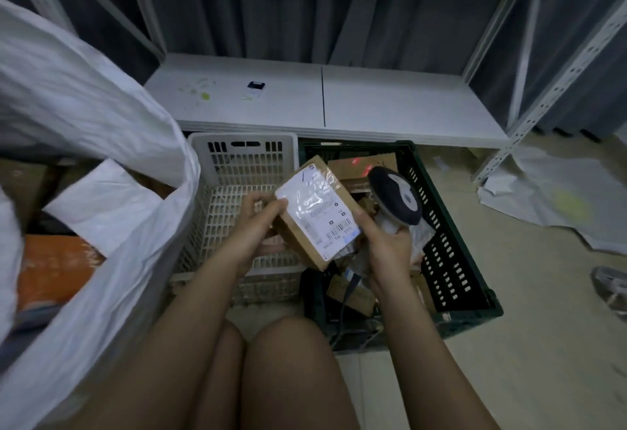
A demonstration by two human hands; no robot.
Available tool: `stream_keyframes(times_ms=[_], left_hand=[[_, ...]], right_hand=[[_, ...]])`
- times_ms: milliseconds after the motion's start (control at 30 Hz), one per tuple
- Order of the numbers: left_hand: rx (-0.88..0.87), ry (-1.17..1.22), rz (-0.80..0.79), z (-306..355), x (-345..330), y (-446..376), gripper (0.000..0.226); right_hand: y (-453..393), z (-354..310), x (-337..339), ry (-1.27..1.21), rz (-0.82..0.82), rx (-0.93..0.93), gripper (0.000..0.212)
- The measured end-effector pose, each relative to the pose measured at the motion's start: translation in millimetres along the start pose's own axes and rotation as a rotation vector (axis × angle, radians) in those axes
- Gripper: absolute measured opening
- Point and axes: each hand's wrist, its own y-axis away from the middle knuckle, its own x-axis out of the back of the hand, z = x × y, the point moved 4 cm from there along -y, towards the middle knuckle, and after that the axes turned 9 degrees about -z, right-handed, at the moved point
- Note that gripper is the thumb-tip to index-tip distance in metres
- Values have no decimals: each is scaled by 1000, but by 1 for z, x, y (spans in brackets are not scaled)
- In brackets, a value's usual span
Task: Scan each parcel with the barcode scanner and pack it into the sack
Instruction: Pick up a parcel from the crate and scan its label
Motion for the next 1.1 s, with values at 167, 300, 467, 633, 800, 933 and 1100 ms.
stream_keyframes(times_ms=[167, 300, 467, 633, 800, 933, 1100], left_hand=[[-63, -33, 78, -8, 3, 10, 47], [-179, -87, 171, -6, 14, 7, 53], [-191, -50, 162, -7, 29, 2, 49], [-200, -64, 165, -11, 30, 2, 50], [-215, -82, 176, -10, 27, 4, 50], [-223, -90, 181, -10, 26, 5, 48], [-233, -97, 175, -10, 25, 6, 47]], right_hand=[[10, -6, 7, 117, 71, 3, 41], [25, -24, 20, 393, -141, 159, 17], [48, -14, 34, 874, -450, 92, 13], [66, 2, 45, 961, -365, 73, 19], [71, 1, 39, 1135, -304, 119, 22], [72, -1, 38, 1127, -292, 114, 17], [73, -2, 39, 1082, -311, 104, 22]])
